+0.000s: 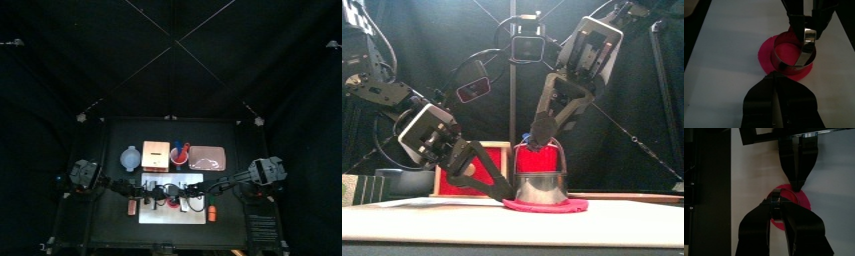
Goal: Get the cutter from the drawer then cut the dough then place the extra dough in the bowl
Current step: Place the extra dough in the bowl
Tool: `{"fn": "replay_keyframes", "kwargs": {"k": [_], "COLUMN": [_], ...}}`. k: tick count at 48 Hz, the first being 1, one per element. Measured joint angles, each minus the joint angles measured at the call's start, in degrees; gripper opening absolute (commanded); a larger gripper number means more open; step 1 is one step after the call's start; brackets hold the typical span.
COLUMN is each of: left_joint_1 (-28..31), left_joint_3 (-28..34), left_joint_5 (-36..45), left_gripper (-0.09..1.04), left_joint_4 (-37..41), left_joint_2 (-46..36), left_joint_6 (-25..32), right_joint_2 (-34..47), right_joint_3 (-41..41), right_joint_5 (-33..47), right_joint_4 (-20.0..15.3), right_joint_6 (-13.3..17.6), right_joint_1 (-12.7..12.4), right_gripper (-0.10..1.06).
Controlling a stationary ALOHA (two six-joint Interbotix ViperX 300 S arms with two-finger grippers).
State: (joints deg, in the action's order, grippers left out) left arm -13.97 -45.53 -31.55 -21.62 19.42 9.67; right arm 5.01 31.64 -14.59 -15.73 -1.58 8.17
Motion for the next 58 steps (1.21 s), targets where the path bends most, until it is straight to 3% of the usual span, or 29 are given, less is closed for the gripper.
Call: {"fn": "replay_keyframes", "kwargs": {"k": [28,41,58], "left_joint_1": [0.09,0.62,2.81], "left_joint_3": [0.09,-0.97,-5.27], "left_joint_5": [0.35,0.79,2.11], "left_gripper": [0.44,0.44,0.44], "left_joint_4": [0.0,-0.62,-0.88], "left_joint_2": [0.0,-1.23,-6.15], "left_joint_6": [0.09,-0.18,0.18], "right_joint_2": [-11.87,-16.17,-17.14], "right_joint_3": [4.22,11.07,16.87], "right_joint_5": [-6.06,-7.82,-4.75], "right_joint_4": [0.44,-2.37,-1.41], "right_joint_6": [0.18,3.96,7.12], "right_joint_1": [-3.52,-3.96,-4.13], "right_gripper": [0.51,0.51,0.52]}}
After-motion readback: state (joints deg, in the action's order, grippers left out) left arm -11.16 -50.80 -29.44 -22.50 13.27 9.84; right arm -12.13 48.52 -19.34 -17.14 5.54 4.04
